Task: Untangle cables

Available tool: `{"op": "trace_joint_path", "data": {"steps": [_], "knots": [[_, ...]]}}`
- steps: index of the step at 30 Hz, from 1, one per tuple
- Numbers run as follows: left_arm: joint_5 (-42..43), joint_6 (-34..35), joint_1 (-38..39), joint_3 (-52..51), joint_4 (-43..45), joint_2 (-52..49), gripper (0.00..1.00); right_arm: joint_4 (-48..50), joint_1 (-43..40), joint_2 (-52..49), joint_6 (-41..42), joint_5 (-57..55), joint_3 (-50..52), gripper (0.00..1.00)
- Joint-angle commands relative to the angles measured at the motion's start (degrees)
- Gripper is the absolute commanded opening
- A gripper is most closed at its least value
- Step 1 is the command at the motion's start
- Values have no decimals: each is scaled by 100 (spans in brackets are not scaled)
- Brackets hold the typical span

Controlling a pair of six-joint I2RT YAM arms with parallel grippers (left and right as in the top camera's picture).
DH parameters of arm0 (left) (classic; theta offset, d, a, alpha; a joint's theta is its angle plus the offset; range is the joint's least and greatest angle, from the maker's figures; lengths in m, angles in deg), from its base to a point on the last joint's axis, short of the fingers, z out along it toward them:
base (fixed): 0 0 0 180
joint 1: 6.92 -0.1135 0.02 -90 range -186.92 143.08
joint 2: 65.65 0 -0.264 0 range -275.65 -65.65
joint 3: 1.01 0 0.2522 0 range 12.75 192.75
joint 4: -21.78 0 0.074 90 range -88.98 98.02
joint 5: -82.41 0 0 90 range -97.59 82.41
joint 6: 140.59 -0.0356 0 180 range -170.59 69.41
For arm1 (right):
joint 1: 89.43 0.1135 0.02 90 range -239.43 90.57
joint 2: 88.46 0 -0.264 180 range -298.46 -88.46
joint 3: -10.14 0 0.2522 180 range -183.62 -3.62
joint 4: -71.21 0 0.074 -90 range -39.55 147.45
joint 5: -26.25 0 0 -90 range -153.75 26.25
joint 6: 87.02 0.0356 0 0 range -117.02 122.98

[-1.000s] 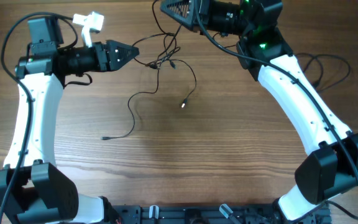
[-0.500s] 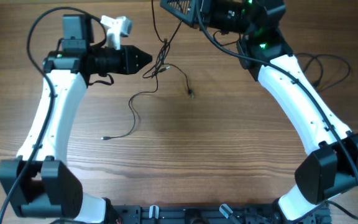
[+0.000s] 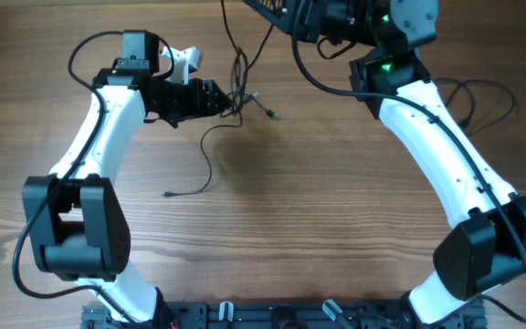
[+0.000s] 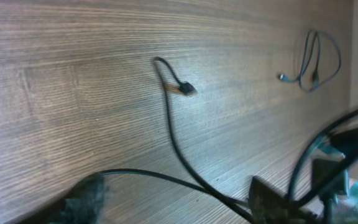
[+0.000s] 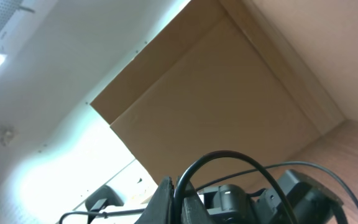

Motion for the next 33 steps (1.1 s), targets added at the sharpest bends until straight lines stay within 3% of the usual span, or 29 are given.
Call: {"op": "trace_joint_path", "data": {"steps": [1,6,14,17,22,25,29,33], "knots": [[243,417,-258,52,162,76,84,50,-28,42,-160,299,-66,4],[1759,417,-538,48,323,63,93,52,-28,42,-155,299,-66,4],[1862,-501,-240,28,-214,26,89,52,-28,42,-157,304,-66,4],[1792,-514,-46,0,-192,15,88,52,-28,42,-155,304,-66,4],[518,-437,208,0,-289,-173,79,52,-28,42,-155,308,-66,4],[-350,-31,258,-7,-299,-481,77,55,-35,42,-153,304,-66,4],[-1563,658,210,-7,-310,-1045,77,57,-136,42,-94,317,-66,4],[-2157,1016,114,-7,-461,-1408,78,59,-260,42,-92,435,-66,4]]}}
